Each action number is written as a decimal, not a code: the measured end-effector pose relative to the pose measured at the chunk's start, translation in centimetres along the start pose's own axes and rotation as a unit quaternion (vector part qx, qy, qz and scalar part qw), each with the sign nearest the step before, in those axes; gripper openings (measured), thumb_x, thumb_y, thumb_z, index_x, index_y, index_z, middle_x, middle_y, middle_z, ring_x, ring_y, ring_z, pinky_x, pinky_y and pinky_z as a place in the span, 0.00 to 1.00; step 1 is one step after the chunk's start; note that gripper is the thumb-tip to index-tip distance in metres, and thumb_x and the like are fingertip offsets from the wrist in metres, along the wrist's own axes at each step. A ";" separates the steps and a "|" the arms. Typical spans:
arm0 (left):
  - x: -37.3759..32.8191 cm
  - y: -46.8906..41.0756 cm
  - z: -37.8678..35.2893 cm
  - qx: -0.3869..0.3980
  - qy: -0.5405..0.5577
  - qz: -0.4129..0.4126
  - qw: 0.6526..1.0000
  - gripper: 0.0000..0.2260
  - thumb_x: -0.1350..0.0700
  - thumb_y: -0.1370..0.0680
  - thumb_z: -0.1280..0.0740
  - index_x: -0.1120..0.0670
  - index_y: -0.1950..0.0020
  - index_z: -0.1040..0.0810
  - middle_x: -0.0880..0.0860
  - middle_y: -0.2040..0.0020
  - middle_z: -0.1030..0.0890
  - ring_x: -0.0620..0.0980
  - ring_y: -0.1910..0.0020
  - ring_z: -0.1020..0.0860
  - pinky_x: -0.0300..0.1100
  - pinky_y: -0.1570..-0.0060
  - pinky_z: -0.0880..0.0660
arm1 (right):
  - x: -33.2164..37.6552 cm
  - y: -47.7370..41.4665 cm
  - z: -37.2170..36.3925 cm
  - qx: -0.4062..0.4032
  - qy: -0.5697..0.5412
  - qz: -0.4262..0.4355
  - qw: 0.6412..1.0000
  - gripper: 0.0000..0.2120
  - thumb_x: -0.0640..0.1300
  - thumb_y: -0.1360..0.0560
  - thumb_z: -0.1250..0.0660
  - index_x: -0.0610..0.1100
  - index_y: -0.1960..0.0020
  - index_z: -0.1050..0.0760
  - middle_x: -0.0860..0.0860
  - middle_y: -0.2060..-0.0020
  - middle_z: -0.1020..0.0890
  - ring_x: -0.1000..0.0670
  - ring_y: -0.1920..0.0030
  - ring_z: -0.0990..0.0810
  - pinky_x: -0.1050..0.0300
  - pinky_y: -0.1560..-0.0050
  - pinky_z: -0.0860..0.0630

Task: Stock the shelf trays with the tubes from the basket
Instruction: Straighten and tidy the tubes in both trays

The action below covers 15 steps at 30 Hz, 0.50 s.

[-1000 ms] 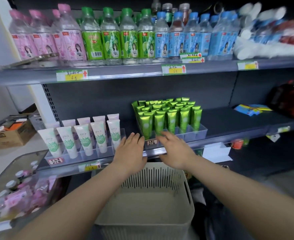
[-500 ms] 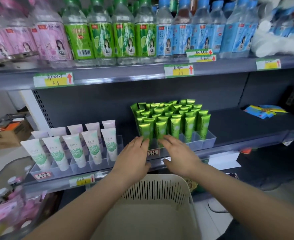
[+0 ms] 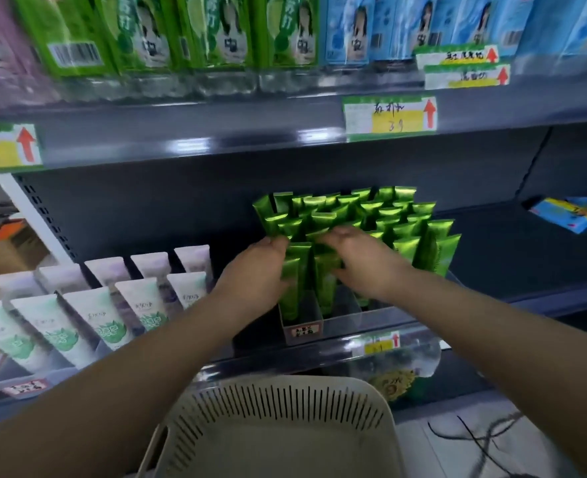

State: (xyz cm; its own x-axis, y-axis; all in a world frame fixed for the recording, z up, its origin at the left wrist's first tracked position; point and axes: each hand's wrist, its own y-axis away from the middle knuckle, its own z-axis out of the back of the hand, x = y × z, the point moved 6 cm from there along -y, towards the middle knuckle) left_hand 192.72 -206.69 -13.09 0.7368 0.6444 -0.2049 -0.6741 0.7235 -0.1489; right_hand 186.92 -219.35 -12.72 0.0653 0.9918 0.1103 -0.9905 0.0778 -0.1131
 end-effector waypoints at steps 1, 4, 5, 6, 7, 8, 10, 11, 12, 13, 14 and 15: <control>0.2 -0.4 -0.2 0.013 0.010 0.004 1.000 0.22 0.49 0.25 0.32 0.53 0.34 0.32 0.55 0.40 0.25 0.54 0.43 0.25 0.47 0.46 0.26 | -0.2 -0.4 -0.3 0.011 0.005 0.004 1.000 0.28 0.42 0.26 0.33 0.45 0.28 0.37 0.45 0.34 0.29 0.44 0.34 0.30 0.51 0.35 0.31; 0.6 -1.2 -0.7 0.035 0.023 0.003 0.999 0.20 0.50 0.25 0.31 0.52 0.36 0.30 0.54 0.42 0.23 0.53 0.46 0.23 0.43 0.50 0.27 | -0.6 -1.1 -1.2 0.034 0.010 0.015 0.999 0.24 0.43 0.26 0.33 0.47 0.31 0.33 0.46 0.36 0.26 0.44 0.38 0.26 0.48 0.40 0.26; 0.8 -1.4 -0.9 0.039 0.023 0.000 0.999 0.18 0.51 0.25 0.31 0.51 0.37 0.29 0.54 0.43 0.22 0.53 0.47 0.22 0.42 0.52 0.27 | -0.7 -1.3 -1.4 0.039 0.011 0.019 0.999 0.23 0.44 0.26 0.33 0.47 0.32 0.32 0.47 0.36 0.26 0.44 0.39 0.25 0.48 0.42 0.25; 1.0 -1.5 -1.0 0.040 0.024 -0.003 0.999 0.16 0.52 0.25 0.31 0.51 0.38 0.27 0.54 0.44 0.21 0.53 0.48 0.22 0.40 0.54 0.28 | -0.7 -1.4 -1.7 0.045 0.015 0.023 0.999 0.22 0.44 0.26 0.33 0.48 0.33 0.31 0.47 0.37 0.25 0.44 0.40 0.24 0.48 0.43 0.25; 1.1 -1.6 -1.2 0.042 0.028 -0.006 0.999 0.14 0.53 0.25 0.31 0.51 0.40 0.26 0.53 0.46 0.20 0.53 0.49 0.21 0.39 0.56 0.29 | -0.7 -1.5 -1.9 0.051 0.023 0.027 0.998 0.21 0.44 0.25 0.34 0.47 0.33 0.31 0.47 0.37 0.25 0.44 0.40 0.24 0.48 0.43 0.25; 1.2 -1.6 -1.3 0.044 0.034 -0.009 0.998 0.13 0.53 0.25 0.32 0.52 0.41 0.25 0.53 0.47 0.20 0.53 0.49 0.21 0.39 0.56 0.29 | -0.7 -1.6 -2.0 0.056 0.031 0.030 0.997 0.20 0.44 0.25 0.35 0.47 0.34 0.31 0.46 0.37 0.25 0.44 0.41 0.24 0.48 0.44 0.24; 1.4 -1.6 -1.5 0.042 0.040 -0.015 0.998 0.11 0.54 0.24 0.32 0.52 0.42 0.24 0.54 0.47 0.20 0.54 0.49 0.21 0.42 0.54 0.26 | -0.7 -1.8 -2.3 0.057 0.037 0.032 0.997 0.18 0.45 0.24 0.36 0.46 0.35 0.31 0.46 0.39 0.24 0.43 0.43 0.23 0.48 0.46 0.24; 1.5 -1.6 -1.6 0.039 0.040 -0.019 0.998 0.12 0.54 0.24 0.33 0.52 0.41 0.24 0.54 0.47 0.20 0.54 0.49 0.21 0.43 0.52 0.25 | -0.8 -1.8 -2.3 0.056 0.034 0.031 0.997 0.18 0.45 0.24 0.36 0.46 0.35 0.31 0.46 0.41 0.24 0.43 0.44 0.23 0.48 0.48 0.23; 1.5 -1.7 -1.6 0.037 0.039 -0.022 0.998 0.12 0.53 0.24 0.33 0.52 0.41 0.24 0.54 0.46 0.20 0.54 0.48 0.21 0.45 0.51 0.25 | -0.8 -1.9 -2.3 0.054 0.031 0.031 0.998 0.17 0.45 0.24 0.37 0.46 0.36 0.30 0.46 0.41 0.23 0.43 0.45 0.22 0.48 0.48 0.23; 1.5 -1.8 -1.6 0.036 0.037 -0.025 0.998 0.12 0.53 0.24 0.33 0.52 0.41 0.24 0.54 0.46 0.20 0.54 0.48 0.21 0.45 0.50 0.25 | -0.8 -2.0 -2.4 0.055 0.026 0.031 0.998 0.17 0.45 0.24 0.37 0.46 0.36 0.30 0.46 0.42 0.23 0.43 0.45 0.22 0.48 0.49 0.23; 1.6 -1.9 -1.6 0.036 0.036 -0.026 0.998 0.12 0.53 0.24 0.33 0.53 0.41 0.24 0.54 0.46 0.20 0.54 0.48 0.21 0.46 0.50 0.25 | -0.8 -2.2 -2.4 0.057 0.023 0.031 0.998 0.16 0.45 0.23 0.37 0.46 0.36 0.30 0.46 0.41 0.23 0.43 0.45 0.22 0.48 0.48 0.23; 1.6 -2.0 -1.7 0.036 0.034 -0.027 0.998 0.12 0.53 0.24 0.33 0.53 0.41 0.24 0.54 0.46 0.20 0.54 0.48 0.21 0.46 0.50 0.25 | -0.8 -2.3 -2.4 0.060 0.019 0.031 0.998 0.16 0.45 0.23 0.37 0.46 0.36 0.31 0.46 0.41 0.23 0.44 0.45 0.22 0.48 0.48 0.23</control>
State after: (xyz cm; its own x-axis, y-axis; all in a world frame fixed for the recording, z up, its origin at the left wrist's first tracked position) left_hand 195.18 -207.49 -14.76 0.7652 0.5871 -0.2642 -0.6258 0.7746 -0.0915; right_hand 189.39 -220.06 -14.90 0.0050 0.9977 0.0681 -1.0000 0.0050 0.0001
